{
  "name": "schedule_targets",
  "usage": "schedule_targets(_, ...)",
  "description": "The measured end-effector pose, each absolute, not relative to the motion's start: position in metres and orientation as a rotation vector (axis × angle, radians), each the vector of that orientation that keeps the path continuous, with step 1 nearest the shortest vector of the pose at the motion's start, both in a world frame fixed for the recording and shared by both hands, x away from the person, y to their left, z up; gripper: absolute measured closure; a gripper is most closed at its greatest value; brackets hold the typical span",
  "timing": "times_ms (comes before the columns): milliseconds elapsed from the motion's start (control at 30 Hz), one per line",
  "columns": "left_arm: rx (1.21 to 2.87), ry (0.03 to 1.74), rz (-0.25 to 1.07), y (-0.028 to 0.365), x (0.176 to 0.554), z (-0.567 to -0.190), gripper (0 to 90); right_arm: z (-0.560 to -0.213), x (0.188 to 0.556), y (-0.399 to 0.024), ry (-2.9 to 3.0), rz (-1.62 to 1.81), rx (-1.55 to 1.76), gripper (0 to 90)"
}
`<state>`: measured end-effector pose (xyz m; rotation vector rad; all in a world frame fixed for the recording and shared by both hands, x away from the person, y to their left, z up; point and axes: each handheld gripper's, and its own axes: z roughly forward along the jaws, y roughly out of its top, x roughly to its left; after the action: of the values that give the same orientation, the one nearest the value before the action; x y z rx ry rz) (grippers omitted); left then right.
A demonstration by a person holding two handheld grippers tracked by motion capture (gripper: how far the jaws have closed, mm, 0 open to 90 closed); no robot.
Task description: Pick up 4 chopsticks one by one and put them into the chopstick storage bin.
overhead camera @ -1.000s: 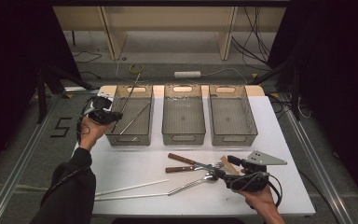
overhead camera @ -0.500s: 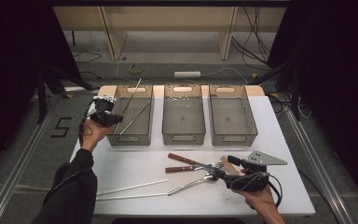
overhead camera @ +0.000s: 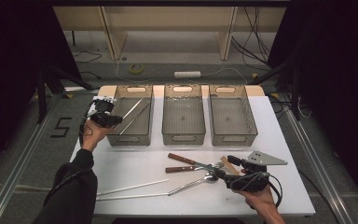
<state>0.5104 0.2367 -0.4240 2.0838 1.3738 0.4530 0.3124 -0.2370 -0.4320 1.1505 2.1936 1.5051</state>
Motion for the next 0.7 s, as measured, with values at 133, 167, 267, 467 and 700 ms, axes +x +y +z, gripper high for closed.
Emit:
schedule_targets(133,2.09,1.363,0.468,0.234,0.506,-0.419,72.1,-0.432,0.312,-0.237,2.195,1.506,1.149,25.4)
schedule_targets(167,2.09,1.354,0.467,0.233,0.504,-0.418,70.4,-0.432,0.312,-0.237,2.194,1.505,1.149,25.4)
schedule_targets(267,2.081,1.321,0.478,0.229,0.493,-0.413,59.3,-0.432,0.312,-0.238,2.19,1.507,1.148,25.5)
schedule_targets(467,2.13,1.217,0.445,0.22,0.471,-0.409,43.2,-0.431,0.311,-0.238,2.189,1.505,1.139,25.4)
schedule_targets(700,2.165,1.138,0.381,0.218,0.45,-0.397,32.5,-0.43,0.311,-0.237,2.192,1.502,1.14,25.4)
